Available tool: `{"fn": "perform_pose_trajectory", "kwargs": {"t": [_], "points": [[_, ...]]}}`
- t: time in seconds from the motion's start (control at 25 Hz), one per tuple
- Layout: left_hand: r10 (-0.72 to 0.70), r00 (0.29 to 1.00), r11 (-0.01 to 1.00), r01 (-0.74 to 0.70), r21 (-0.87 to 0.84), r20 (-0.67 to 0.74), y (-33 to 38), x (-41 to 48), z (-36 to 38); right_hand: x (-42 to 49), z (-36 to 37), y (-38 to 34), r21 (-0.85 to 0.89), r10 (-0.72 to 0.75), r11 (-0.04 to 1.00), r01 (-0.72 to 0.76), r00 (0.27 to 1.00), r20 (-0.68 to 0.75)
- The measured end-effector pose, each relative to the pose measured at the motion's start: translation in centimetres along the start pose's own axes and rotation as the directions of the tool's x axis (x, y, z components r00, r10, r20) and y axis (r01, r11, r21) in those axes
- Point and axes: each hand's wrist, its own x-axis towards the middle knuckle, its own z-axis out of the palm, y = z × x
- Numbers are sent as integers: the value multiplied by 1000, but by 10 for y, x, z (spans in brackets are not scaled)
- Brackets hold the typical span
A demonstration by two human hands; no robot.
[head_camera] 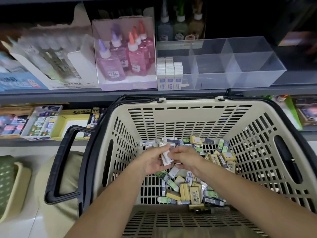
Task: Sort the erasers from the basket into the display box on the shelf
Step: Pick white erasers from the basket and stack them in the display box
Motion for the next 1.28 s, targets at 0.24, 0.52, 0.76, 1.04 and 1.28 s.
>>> {"fn": "perform_pose_trajectory", "kwargs": {"t": [0.24, 0.52, 0.76, 1.04, 1.28], "points": [[17, 931, 993, -59, -106, -364, 4, 4, -19, 26, -10, -10, -771, -435, 594, 230, 898, -67], [-1, 925, 973, -88, -215, -381, -5, 3, -31, 36, -6, -2, -982, -473, 73, 172, 873, 118], [69, 981, 953, -119, -278, -181, -12, 6, -32, 25, 29, 0, -717, -475, 561, 414, 870, 130], [-65, 914, 980, -18, -200, -401, -22, 8, -43, 60, 49, -25, -921, -571, 100, 376, 780, 256], [-120, 909, 993, 112, -44, -398, -34, 8, -50, 66, 61, -9, -972, -465, -25, 232, 858, 217]]}}
